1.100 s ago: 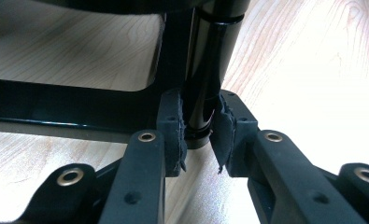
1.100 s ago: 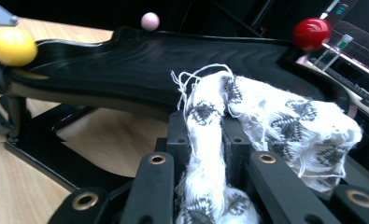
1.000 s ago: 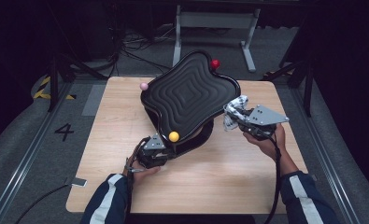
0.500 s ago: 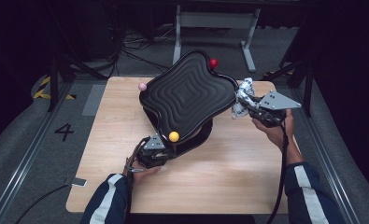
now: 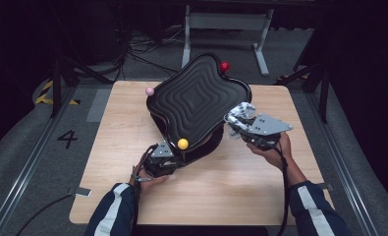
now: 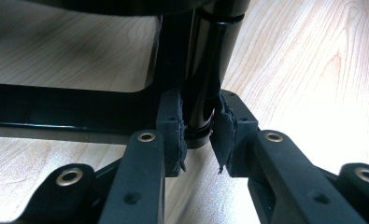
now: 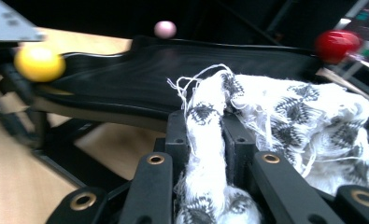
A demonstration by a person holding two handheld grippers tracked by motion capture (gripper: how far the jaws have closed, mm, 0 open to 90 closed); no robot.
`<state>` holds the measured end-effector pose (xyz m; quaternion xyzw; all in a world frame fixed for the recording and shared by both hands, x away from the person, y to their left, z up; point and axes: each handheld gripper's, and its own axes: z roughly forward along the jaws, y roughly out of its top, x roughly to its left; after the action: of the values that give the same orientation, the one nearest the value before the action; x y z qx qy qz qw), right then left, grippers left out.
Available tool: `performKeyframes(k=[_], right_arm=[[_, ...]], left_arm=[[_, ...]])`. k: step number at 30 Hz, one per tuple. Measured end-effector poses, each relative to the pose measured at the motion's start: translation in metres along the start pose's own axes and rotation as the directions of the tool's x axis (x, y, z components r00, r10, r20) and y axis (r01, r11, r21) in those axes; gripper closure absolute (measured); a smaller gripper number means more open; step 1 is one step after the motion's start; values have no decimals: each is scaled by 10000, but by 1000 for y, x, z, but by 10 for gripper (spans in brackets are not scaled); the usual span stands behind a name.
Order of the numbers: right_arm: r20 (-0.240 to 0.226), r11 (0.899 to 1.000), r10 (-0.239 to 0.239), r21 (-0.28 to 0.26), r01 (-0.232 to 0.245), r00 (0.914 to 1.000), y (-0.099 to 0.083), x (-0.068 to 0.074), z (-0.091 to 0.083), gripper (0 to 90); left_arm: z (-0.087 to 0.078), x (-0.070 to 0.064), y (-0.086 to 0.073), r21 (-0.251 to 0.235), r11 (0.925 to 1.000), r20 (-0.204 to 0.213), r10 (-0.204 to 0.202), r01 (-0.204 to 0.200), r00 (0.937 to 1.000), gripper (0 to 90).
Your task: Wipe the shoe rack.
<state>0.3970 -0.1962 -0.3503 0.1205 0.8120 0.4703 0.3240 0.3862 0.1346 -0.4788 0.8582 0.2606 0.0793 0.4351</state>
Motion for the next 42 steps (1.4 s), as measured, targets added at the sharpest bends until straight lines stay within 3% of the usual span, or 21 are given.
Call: performKeyframes(k=[3, 5, 9, 13, 21, 25, 32, 37, 38, 39, 42], right_arm=[[-461, 10000, -63, -78, 59, 9989, 2, 11, 8, 765], [-970, 9992, -365, -173, 349, 9946, 7, 30, 22, 766], [-1363, 9988, -472, -199, 449, 9895, 10, 44, 32, 767], [-2074, 9978, -657, -261, 616, 9761, 14, 64, 44, 769], [-2920, 9946, -1028, -200, 1014, 9509, 15, 96, 61, 769], [-3061, 9914, -1266, -77, 1305, 9436, 12, 109, 68, 770], [-2749, 9894, -1400, -11, 1453, 9512, 8, 105, 67, 779], [-2230, 9925, -1200, -30, 1224, 9674, 1, 83, 52, 780], [-2230, 9925, -1200, -30, 1224, 9674, 1, 83, 52, 780], [-1896, 9937, -1102, -23, 1118, 9757, -1, 73, 46, 779], [-1386, 9966, -798, 70, 816, 9871, -6, 57, 36, 779]], left_arm=[[0, 0, 0, 3, 10000, 2, 0, 0, 10000, 730], [0, 0, 0, -2, 10000, -7, 1, -1, 10000, 730], [0, 0, 0, -7, 10000, -28, 26, -26, 10000, 730], [0, 0, 0, -10, 10000, -11, -1, 1, 10000, 729], [0, 0, 0, -26, 10000, 17, -43, 43, 10000, 727], [0, 0, 0, -24, 10000, 17, -38, 38, 10000, 727], [0, 0, 0, -26, 10000, 16, -42, 42, 10000, 726], [0, 0, 0, -30, 10000, 14, -40, 40, 10000, 726], [0, 0, 0, -28, 10000, 6, -38, 38, 10000, 726], [0, 0, 0, -24, 10000, -37, 14, -14, 10000, 726], [0, 0, 0, -10, 10000, -52, -2, 2, 10000, 719]])
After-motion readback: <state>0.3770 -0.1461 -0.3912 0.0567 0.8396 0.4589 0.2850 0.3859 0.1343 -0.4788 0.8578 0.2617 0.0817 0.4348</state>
